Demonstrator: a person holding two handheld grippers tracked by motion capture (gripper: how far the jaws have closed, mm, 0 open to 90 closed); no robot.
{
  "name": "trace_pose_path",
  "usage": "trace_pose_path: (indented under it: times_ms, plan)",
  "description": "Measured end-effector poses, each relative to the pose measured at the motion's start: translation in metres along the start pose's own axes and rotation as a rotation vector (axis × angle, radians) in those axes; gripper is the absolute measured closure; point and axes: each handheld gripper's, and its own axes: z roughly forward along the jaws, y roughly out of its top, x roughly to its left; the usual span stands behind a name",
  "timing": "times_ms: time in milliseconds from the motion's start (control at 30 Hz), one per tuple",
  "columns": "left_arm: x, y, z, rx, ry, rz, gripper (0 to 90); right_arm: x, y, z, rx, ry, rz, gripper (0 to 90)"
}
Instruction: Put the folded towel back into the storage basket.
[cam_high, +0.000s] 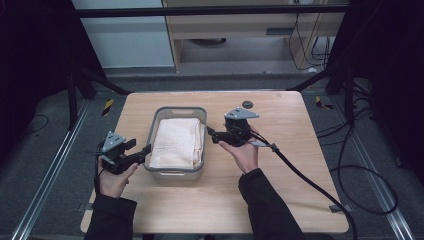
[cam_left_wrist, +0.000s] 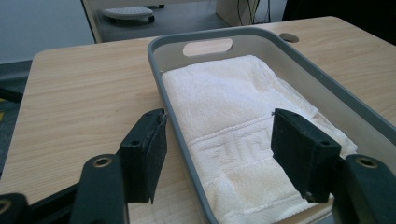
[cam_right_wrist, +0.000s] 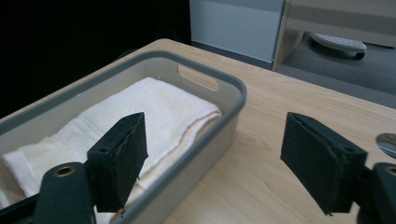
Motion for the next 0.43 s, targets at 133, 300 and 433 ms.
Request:
trace_pose_path:
  times_ms: [133, 300, 433]
  plan:
    - [0.003, -0.005, -0.004, -0.016, -0.003, -0.009, 31.7, -0.011, -0.012, -0.021, 0.003, 0.0, 0.003, 17.8]
    - [0.002, -0.012, -0.008, -0.024, -0.003, 0.012, 29.1, -0.028, -0.034, -0.047, 0.003, -0.009, 0.025, 15.9]
    - [0.001, -0.018, -0.013, -0.022, 0.004, 0.042, 27.4, -0.041, -0.056, -0.066, 0.028, -0.026, 0.02, 14.2]
